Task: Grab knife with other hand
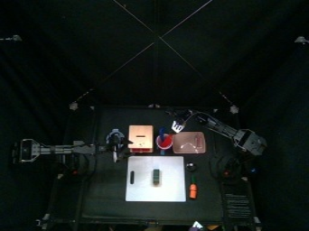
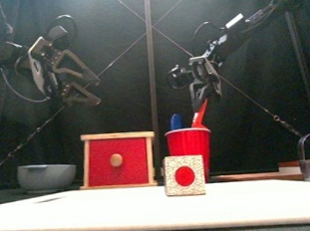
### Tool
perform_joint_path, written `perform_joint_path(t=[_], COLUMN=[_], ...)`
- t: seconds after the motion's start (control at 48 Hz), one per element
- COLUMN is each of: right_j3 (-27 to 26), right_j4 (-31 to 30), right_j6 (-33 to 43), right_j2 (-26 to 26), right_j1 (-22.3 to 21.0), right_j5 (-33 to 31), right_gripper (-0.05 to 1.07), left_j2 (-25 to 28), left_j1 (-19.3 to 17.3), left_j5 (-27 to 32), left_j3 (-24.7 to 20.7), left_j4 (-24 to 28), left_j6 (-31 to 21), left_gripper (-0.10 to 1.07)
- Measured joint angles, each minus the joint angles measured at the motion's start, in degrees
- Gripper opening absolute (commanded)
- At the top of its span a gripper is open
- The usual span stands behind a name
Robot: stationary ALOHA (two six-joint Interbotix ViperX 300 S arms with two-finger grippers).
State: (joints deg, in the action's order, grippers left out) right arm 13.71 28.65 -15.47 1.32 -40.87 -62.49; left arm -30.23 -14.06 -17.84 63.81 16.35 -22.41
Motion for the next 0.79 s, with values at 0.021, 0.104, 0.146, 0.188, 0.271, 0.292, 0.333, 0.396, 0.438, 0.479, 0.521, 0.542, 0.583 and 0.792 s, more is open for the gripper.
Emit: perform_joint_path(t=[0.021, 0.104, 0.146, 0.188, 0.271, 0.292, 0.333, 0.396, 0.438, 0.479, 0.521, 0.542, 0.583, 0.792], right_j3=[-0.09, -0.09, -0.09, -0.09, -0.09, -0.09, -0.09, 0.0, 0.26, 0.79, 1.49, 1.85, 2.64, 8.0], right_j4=[0.0, -0.09, 0.0, -0.09, -0.09, -0.09, -0.09, -0.09, 0.0, -0.09, 0.0, 0.0, 0.09, 2.11], right_j6=[0.09, 0.0, 0.0, 0.0, 0.0, 0.09, 0.0, 0.0, 0.0, 0.09, 0.0, 0.0, 0.0, -0.35], right_j2=[0.44, 2.11, 2.81, 3.6, 5.27, 5.71, 6.86, 8.61, 9.93, 11.07, 12.48, 13.18, 14.5, 22.06], right_j1=[-0.09, -0.09, -0.18, -0.26, -0.44, -0.53, -0.7, -0.88, -1.05, -1.14, -1.23, -1.23, -1.32, -1.14], right_j5=[-0.09, -0.79, -1.14, -1.58, -1.93, -1.93, -2.02, -2.11, -2.02, -1.93, -1.67, -1.58, -1.23, 4.22], right_gripper=[0.46, 0.46, 0.46, 0.46, 0.46, 0.46, 0.46, 0.46, 0.46, 0.46, 0.46, 0.46, 0.46, 0.46], left_j2=[0.0, 0.0, 0.0, 0.0, 0.0, 0.0, 0.0, 0.0, 0.0, 0.0, 0.0, 0.0, 0.0, 0.0], left_j1=[0.0, 0.0, 0.0, 0.0, 0.0, 0.0, 0.0, -0.09, -0.09, -0.09, -0.09, -0.09, -0.09, -0.09], left_j5=[0.09, 0.0, 0.0, 0.0, 0.09, 0.09, 0.0, 0.0, 0.0, 0.0, 0.0, 0.0, -0.09, -0.18], left_j3=[0.0, 0.0, 0.0, 0.0, 0.0, -0.09, 0.0, -0.09, 0.0, -0.09, 0.0, -0.09, 0.0, -0.09], left_j4=[-0.09, -0.09, -0.09, -0.09, -0.09, -0.09, -0.09, -0.09, -0.09, -0.09, -0.09, -0.09, -0.09, -0.09], left_j6=[0.0, 0.0, 0.0, 0.0, 0.0, 0.09, 0.0, 0.0, 0.0, 0.0, 0.0, 0.0, 0.0, 0.0], left_gripper=[1.01, 1.01, 1.01, 1.01, 1.01, 1.01, 1.01, 1.01, 1.01, 1.01, 1.01, 1.01, 1.01, 1.01])
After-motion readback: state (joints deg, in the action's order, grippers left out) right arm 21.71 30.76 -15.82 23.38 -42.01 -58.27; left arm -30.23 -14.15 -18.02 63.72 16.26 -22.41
